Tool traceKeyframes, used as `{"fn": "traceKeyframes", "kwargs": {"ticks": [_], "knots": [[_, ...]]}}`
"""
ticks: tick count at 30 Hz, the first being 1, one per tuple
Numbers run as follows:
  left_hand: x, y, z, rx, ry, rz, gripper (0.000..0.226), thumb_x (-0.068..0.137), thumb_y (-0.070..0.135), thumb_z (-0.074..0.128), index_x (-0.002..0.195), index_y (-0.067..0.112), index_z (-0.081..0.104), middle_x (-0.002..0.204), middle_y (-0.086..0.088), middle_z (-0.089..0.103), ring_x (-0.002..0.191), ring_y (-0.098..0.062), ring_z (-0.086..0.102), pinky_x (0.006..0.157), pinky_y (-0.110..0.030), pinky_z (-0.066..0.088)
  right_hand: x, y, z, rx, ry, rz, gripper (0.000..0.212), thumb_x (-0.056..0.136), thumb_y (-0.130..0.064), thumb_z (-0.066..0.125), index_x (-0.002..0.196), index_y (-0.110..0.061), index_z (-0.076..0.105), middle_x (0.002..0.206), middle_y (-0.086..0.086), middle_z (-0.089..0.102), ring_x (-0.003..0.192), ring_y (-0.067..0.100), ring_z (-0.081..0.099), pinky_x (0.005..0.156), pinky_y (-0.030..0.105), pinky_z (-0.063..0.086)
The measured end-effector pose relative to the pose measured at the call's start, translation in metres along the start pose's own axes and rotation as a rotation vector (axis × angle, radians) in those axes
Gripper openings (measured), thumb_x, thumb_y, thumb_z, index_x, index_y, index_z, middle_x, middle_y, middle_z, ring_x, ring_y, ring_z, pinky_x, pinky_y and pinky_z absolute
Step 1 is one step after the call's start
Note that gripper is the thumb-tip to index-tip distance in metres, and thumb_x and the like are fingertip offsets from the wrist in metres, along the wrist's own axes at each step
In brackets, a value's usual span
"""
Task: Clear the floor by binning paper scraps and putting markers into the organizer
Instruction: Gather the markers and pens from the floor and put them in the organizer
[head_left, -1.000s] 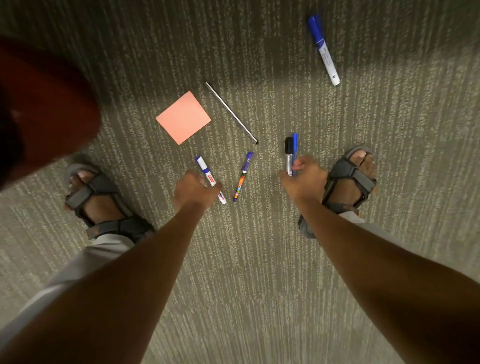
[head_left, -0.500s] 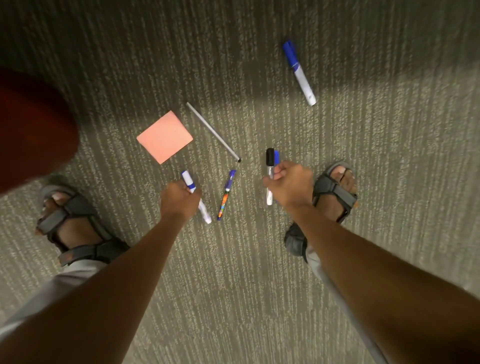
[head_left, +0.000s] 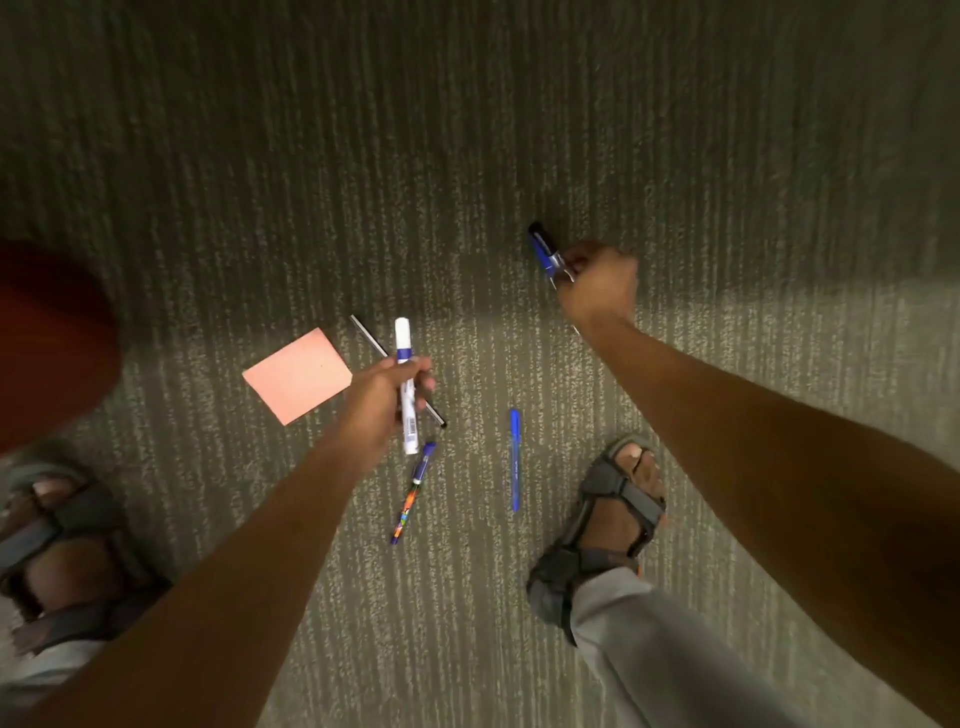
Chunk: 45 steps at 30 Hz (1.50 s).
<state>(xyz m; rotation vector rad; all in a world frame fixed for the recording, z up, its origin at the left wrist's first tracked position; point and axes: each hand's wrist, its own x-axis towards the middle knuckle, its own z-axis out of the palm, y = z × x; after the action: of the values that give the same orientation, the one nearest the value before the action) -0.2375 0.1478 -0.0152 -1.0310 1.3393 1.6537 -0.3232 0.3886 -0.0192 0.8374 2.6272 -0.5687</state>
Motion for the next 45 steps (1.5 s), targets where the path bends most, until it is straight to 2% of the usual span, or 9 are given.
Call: {"fn": "traceKeyframes", "kwargs": {"ticks": [6,12,16,19,22,26,31,39,45], "knots": [[0.001,0.007,0.006,-0.131,-0.061,-0.032,0.018,0.093,0.013,0.046,0.087,0.009,0.063,0.069,-0.002,0.072,0.064,-0.019,0.054,0.066,-0.030,0.044,-0.020,0.009,0.026,-0.171,-0.057,-0.030,0.028,0.087,-0.021,0.070,0.114,-0.015,0.071,0.099,0.016,0.072,0.090,0.030,0.069,0.082,0.032,0.056],[-0.017,0.005,0.002,0.019,-0.082,-0.083,0.010,0.091,0.025,0.055,0.089,0.018,0.062,0.087,-0.004,0.068,0.073,-0.017,0.059,0.066,-0.029,0.043,-0.093,-0.007,0.018,0.265,-0.114,0.008,0.034,0.078,-0.015,0.079,0.111,-0.008,0.071,0.099,0.007,0.077,0.074,0.010,0.068,0.070,0.012,0.051],[-0.032,0.001,-0.007,0.063,-0.184,-0.131,0.032,0.079,0.051,0.063,0.083,0.020,0.071,0.085,-0.002,0.070,0.078,-0.020,0.065,0.075,-0.032,0.050,-0.152,-0.038,0.017,0.417,-0.314,0.091,0.029,0.072,-0.014,0.084,0.099,-0.008,0.075,0.091,0.007,0.078,0.069,0.015,0.073,0.066,0.029,0.061],[-0.041,0.001,-0.011,-0.029,-0.258,-0.194,0.033,0.068,0.050,0.068,0.067,0.017,0.065,0.062,0.004,0.067,0.056,-0.011,0.063,0.058,-0.021,0.051,-0.198,-0.057,0.030,0.313,-0.433,-0.022,0.017,0.071,-0.015,0.082,0.086,-0.011,0.076,0.080,0.005,0.078,0.065,0.017,0.072,0.064,0.029,0.059],[-0.038,-0.010,-0.020,-0.003,-0.103,-0.274,0.031,0.081,0.041,0.071,0.072,0.020,0.051,0.055,0.001,0.050,0.044,-0.011,0.050,0.041,-0.019,0.042,-0.232,-0.066,0.045,0.244,-0.442,-0.067,0.010,0.071,-0.016,0.076,0.080,-0.010,0.074,0.074,0.007,0.075,0.065,0.020,0.070,0.067,0.036,0.059],[-0.033,-0.028,-0.057,0.068,0.171,-0.282,0.021,0.092,0.030,0.062,0.089,0.012,0.051,0.058,-0.005,0.050,0.050,-0.021,0.053,0.058,-0.031,0.050,-0.257,-0.059,0.049,0.379,-0.443,-0.004,0.028,0.073,-0.020,0.081,0.097,-0.007,0.075,0.087,0.005,0.078,0.073,0.011,0.073,0.074,0.028,0.062],[-0.041,-0.033,-0.095,0.067,0.155,-0.281,0.018,0.096,0.017,0.054,0.080,0.014,0.047,0.051,-0.002,0.036,0.036,-0.017,0.041,0.045,-0.029,0.042,-0.273,-0.020,0.054,0.337,-0.403,0.135,0.020,0.077,-0.014,0.079,0.095,-0.007,0.076,0.084,0.003,0.078,0.064,0.003,0.068,0.072,0.021,0.060],[-0.053,-0.044,-0.121,0.198,0.033,-0.310,0.012,0.097,0.003,0.046,0.089,0.012,0.049,0.061,-0.008,0.044,0.050,-0.024,0.051,0.052,-0.033,0.044,-0.270,0.024,0.057,0.190,-0.391,0.209,0.004,0.080,-0.012,0.072,0.081,-0.010,0.075,0.073,0.002,0.074,0.060,0.007,0.061,0.065,0.008,0.051],[-0.047,-0.040,-0.125,0.248,-0.073,-0.332,0.012,0.098,0.006,0.048,0.090,0.013,0.051,0.090,-0.014,0.068,0.087,-0.032,0.070,0.067,-0.039,0.052,-0.243,0.015,0.096,0.214,-0.363,0.278,0.026,0.075,-0.035,0.081,0.082,-0.012,0.070,0.073,-0.001,0.071,0.071,0.013,0.068,0.072,0.028,0.058]]}}
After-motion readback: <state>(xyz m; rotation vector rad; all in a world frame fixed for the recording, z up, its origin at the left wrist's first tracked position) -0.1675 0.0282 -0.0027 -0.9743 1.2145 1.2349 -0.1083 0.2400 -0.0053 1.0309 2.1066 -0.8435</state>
